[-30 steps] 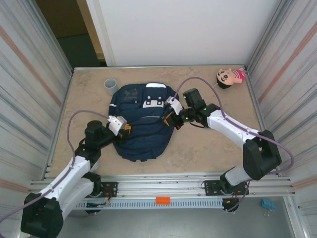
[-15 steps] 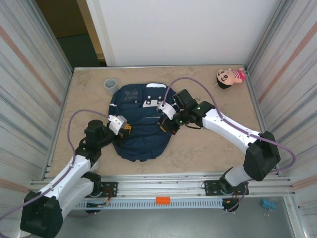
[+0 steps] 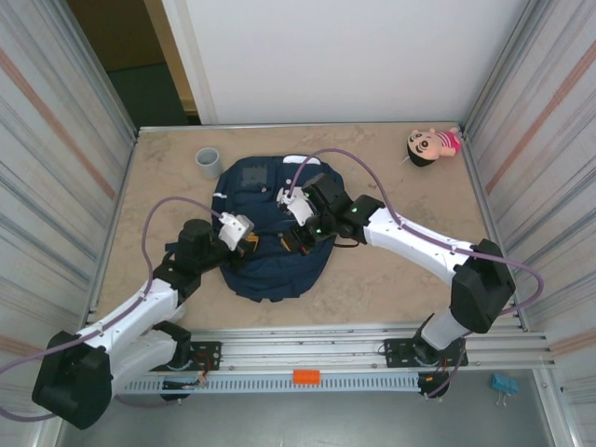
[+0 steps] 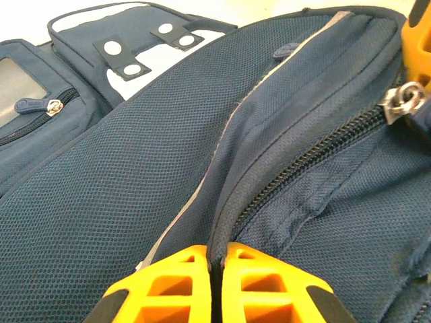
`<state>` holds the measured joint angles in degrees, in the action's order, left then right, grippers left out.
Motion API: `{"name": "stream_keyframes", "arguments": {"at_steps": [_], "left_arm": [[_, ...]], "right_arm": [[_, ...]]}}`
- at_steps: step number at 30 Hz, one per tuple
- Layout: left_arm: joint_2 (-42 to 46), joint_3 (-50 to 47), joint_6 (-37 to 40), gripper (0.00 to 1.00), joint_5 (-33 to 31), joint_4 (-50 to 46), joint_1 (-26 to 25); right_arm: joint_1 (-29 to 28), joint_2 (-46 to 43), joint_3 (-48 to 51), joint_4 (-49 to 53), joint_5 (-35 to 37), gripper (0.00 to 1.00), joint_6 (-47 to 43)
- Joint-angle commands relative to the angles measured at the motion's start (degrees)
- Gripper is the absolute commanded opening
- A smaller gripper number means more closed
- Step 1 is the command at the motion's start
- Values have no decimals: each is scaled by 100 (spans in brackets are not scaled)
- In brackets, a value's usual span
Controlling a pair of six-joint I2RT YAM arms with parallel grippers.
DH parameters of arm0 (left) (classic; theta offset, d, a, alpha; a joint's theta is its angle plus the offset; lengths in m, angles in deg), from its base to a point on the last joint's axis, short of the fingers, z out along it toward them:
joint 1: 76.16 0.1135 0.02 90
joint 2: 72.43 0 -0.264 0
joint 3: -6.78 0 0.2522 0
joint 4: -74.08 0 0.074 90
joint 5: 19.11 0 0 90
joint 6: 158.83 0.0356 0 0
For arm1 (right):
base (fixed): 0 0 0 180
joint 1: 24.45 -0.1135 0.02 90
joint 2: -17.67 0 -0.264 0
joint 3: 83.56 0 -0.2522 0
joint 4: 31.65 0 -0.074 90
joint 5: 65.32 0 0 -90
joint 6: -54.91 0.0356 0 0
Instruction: Pack the student bag
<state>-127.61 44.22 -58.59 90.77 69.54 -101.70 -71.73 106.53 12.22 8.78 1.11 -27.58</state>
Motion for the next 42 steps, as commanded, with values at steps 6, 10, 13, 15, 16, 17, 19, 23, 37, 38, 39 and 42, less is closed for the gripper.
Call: {"name": "stream_keyframes", "arguments": {"at_steps": [6,10,13,15,16,17,19,23,37,38,39,42], "left_arm": [[252,341,104,0,348,666,-124],[448,278,143,0,511,576,11],[551,243,153,0,651,506,106],[596,233,180,0,698,469,136],[609,234,193,0,720,455,137],[618,222,205,0,765,450,146],[614,232,234,0,862,441,154],[579,249,282,0,1022,424,164],[876,452,-920,39,991,-1,164],[952,512,-1146,43,992,-180,166],[1041,597,-1394,48,972,-443,155],[1282,783,-2145,55,722,-1207,146]], "right_arm": [[30,-878,691,-1115,-800,45,-179],[493,-1269,1023,-1159,-576,54,-558],[610,-1374,1177,-1162,-268,58,-1452],[658,-1308,1226,-1220,-103,59,-2057],[673,-1248,1218,-1257,-28,59,-2257],[692,-1158,1195,-1283,37,60,-2505],[699,-1007,1134,-1329,147,61,-2848],[695,-682,951,-1402,147,62,-3165],[647,-698,981,-1586,-134,0,-3118],[655,-729,1001,-1612,-168,0,-3102],[658,-759,1023,-1647,-209,0,-3081],[666,-811,1037,-1692,-313,0,-3028]]}}
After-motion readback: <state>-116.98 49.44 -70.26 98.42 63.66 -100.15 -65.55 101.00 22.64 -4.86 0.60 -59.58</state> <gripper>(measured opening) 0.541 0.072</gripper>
